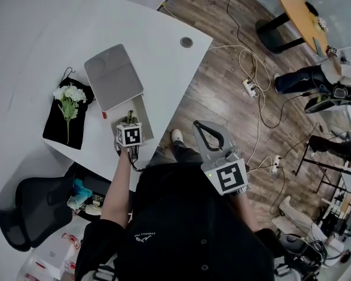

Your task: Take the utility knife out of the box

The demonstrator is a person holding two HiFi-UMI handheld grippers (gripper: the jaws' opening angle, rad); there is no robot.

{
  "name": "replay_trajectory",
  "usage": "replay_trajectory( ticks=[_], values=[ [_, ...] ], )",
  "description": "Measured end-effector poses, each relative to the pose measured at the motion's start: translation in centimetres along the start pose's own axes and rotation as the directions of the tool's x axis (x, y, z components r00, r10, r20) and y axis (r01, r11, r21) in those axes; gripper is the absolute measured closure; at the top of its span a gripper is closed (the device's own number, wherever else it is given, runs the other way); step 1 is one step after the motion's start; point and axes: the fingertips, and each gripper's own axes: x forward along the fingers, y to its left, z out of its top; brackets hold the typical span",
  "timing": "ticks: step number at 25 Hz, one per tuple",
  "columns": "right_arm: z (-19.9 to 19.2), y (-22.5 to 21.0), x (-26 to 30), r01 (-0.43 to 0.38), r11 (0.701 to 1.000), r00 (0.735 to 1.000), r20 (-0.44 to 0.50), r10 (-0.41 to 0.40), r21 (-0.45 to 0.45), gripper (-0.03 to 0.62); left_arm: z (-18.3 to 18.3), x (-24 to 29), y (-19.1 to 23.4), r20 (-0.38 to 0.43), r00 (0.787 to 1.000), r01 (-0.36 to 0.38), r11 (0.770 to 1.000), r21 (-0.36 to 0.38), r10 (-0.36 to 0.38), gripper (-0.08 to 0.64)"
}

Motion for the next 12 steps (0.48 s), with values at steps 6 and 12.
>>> replay_trajectory(
  ticks=[6,12],
  values=[
    [-1.6,0.6,-0.4,-0.067,0.99,0.99,-0.131,0.052,-0.121,0.588,0.1,-0.1,-0.1,0.0,1.0,-0.005,1.0,0.01,0.005,0.448],
    [-2.4,0.9,-0.6,-0.088,0.986,0.983,-0.174,0.062,-0.143,0.588,0.0,0.1,-0.4,0.003,1.0,0.025,0.999,0.033,-0.025,0.506]
  ],
)
